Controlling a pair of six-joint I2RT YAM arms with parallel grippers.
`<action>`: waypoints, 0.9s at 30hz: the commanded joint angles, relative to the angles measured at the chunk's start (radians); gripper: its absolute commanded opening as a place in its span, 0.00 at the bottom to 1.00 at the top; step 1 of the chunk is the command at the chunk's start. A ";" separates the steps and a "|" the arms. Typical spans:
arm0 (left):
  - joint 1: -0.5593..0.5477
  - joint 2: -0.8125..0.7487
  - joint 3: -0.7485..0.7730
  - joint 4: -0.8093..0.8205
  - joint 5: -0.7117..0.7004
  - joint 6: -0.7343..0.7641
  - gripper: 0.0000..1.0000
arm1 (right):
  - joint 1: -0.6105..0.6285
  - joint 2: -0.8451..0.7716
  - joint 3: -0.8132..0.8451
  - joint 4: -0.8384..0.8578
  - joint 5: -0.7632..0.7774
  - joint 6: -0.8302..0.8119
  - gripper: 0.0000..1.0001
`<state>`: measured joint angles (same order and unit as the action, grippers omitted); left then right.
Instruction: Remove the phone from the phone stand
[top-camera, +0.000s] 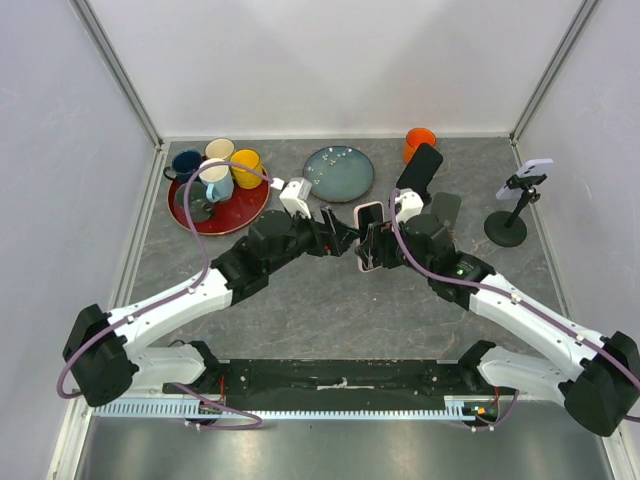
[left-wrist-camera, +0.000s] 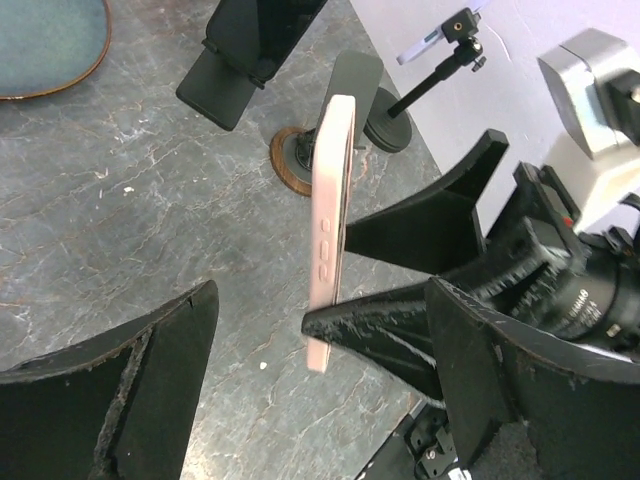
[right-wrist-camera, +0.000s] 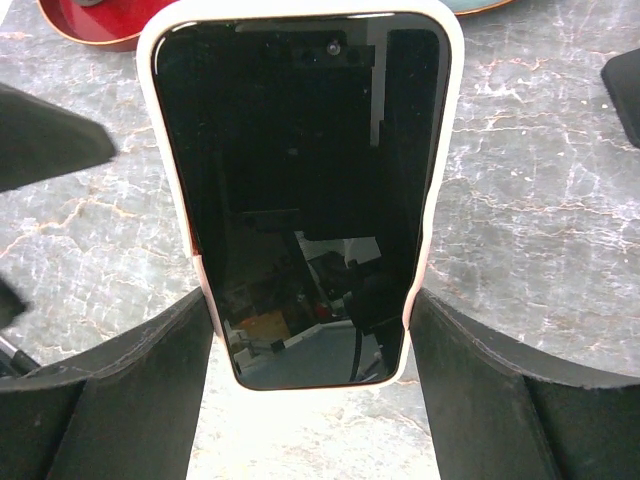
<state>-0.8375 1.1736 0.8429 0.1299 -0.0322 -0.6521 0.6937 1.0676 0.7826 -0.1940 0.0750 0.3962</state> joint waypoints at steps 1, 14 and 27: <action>-0.034 0.047 -0.001 0.114 -0.080 -0.084 0.90 | 0.020 -0.064 -0.017 0.148 -0.023 0.041 0.40; -0.066 0.143 -0.005 0.117 -0.066 -0.130 0.77 | 0.061 -0.115 -0.115 0.228 -0.011 0.098 0.40; -0.097 0.184 -0.025 0.123 -0.034 -0.130 0.21 | 0.067 -0.127 -0.167 0.265 0.002 0.121 0.42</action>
<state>-0.9249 1.3506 0.8253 0.2111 -0.0734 -0.7704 0.7528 0.9730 0.6167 -0.0578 0.0681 0.4942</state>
